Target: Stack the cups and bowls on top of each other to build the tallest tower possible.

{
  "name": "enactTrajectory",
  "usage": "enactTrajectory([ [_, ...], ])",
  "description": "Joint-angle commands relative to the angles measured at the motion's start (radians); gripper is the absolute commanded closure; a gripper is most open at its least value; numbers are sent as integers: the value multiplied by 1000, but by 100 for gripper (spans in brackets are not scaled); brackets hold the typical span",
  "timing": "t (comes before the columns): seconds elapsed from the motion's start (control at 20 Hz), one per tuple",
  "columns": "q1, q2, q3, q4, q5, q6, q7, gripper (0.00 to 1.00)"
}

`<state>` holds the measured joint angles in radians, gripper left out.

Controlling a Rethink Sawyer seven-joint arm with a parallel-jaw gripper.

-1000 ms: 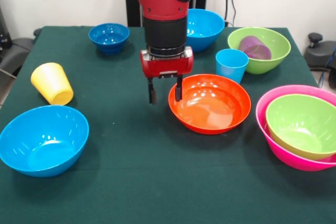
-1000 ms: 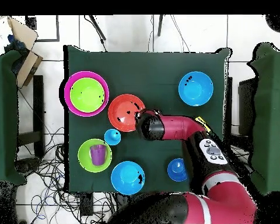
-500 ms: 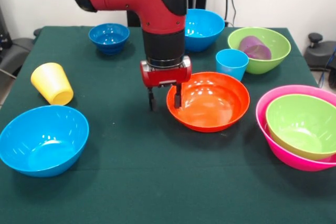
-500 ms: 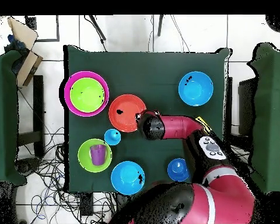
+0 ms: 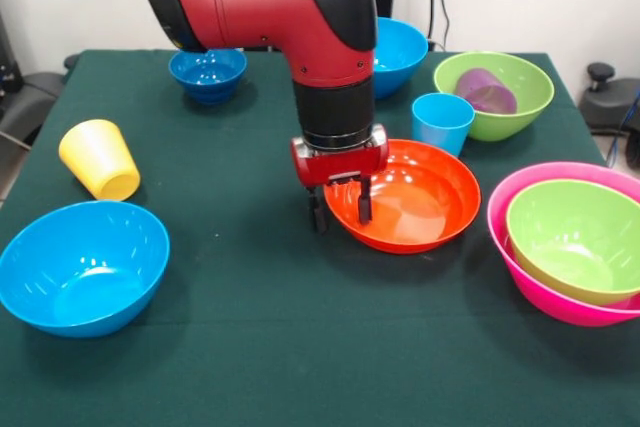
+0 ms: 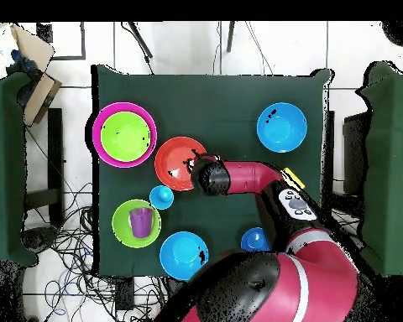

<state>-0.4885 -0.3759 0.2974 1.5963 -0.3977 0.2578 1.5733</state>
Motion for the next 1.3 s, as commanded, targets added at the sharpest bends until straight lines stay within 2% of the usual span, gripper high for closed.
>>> enactTrajectory([
  [0.05, 5, 45, 91, -79, -83, 58, -85, 0],
  [0.1, 12, 45, 85, -84, -84, 67, -84, 100],
  [0.2, 1, 48, 98, -82, -90, 33, -80, 100],
  [0.3, 11, 40, 95, -94, -90, 69, -96, 100],
  [0.8, 24, 33, 96, -116, -79, 94, -79, 100],
  [1.05, 56, -82, 74, -82, -33, 178, -44, 100],
  [1.3, 81, -198, 40, -79, -30, 338, -86, 100],
])
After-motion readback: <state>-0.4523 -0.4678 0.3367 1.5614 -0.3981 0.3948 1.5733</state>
